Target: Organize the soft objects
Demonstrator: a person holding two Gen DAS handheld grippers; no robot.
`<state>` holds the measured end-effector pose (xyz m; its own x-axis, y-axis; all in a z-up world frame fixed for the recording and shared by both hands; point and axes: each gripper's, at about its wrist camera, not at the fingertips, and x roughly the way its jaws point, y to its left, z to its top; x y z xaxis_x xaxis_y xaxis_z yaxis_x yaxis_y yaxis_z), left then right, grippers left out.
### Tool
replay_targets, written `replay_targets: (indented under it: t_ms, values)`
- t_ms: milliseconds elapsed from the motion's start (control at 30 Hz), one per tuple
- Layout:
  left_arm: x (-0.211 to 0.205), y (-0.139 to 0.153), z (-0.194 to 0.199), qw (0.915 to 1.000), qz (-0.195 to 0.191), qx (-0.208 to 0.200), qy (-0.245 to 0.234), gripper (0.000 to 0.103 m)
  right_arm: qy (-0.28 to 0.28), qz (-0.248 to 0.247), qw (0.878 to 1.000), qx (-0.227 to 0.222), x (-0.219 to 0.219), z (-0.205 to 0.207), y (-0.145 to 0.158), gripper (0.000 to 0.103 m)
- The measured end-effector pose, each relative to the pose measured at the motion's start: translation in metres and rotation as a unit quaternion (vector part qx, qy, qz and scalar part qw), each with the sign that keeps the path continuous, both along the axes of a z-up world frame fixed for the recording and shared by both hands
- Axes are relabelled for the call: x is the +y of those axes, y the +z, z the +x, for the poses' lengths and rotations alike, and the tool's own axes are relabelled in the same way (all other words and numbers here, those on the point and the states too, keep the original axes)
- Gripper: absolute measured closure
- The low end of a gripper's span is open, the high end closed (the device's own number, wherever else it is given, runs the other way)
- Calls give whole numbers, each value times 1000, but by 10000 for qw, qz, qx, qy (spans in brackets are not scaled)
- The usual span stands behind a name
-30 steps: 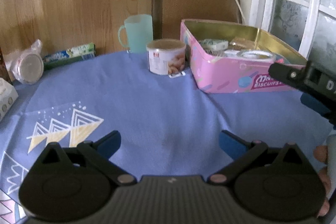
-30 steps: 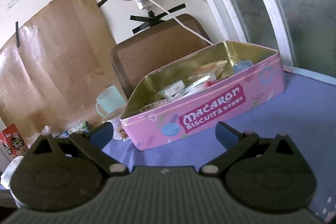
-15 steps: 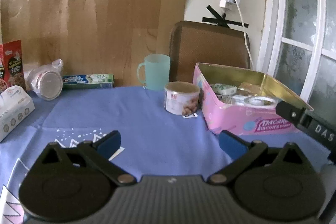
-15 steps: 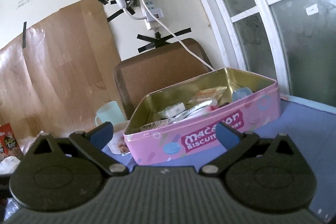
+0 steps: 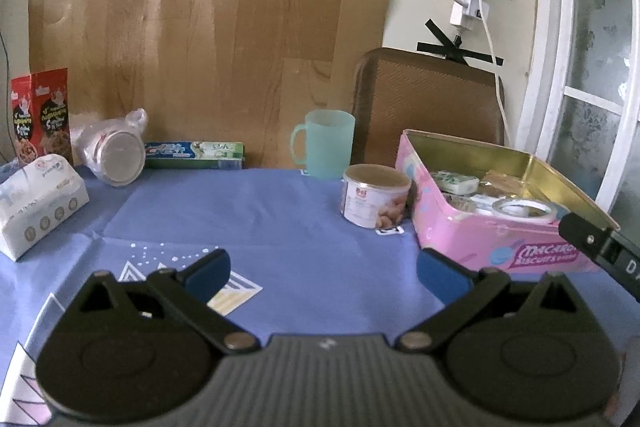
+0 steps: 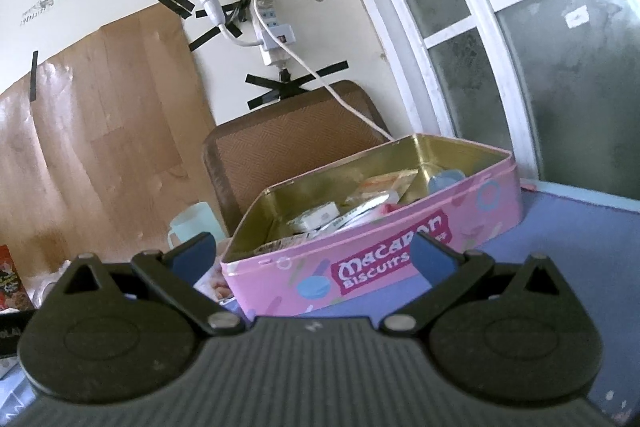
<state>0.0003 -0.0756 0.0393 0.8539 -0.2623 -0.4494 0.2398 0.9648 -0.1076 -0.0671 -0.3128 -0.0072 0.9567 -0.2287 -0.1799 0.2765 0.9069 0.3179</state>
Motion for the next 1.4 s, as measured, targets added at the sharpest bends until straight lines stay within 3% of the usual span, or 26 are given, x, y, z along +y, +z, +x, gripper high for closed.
replay_targets:
  t_ms: [233,467,767,1000,1200,1400]
  values:
    - [1,3,-4,9998,-115,-191,20,0,21,3,10000,68,1,1,-2,0]
    - [10,4,-8,9962,-672,-293,-469,0,57,21,9999,119,2,3,-2,0]
    - [-9,5,-8,9989,54,-200,-425,0,54,22,9998,176,1,4,-2,0]
    - [-32,5,-11,9941,968,-360,-327,0,107,-60,9998,177,5,4,-2,0]
    - [-41,5,-10,9932,999,-97,-593,0,87,-39,9998,164,2,2,-1,0]
    - [-42,7,-4,9932,791,236,-827,0,93,-78,9998,157,2,1,-1,0]
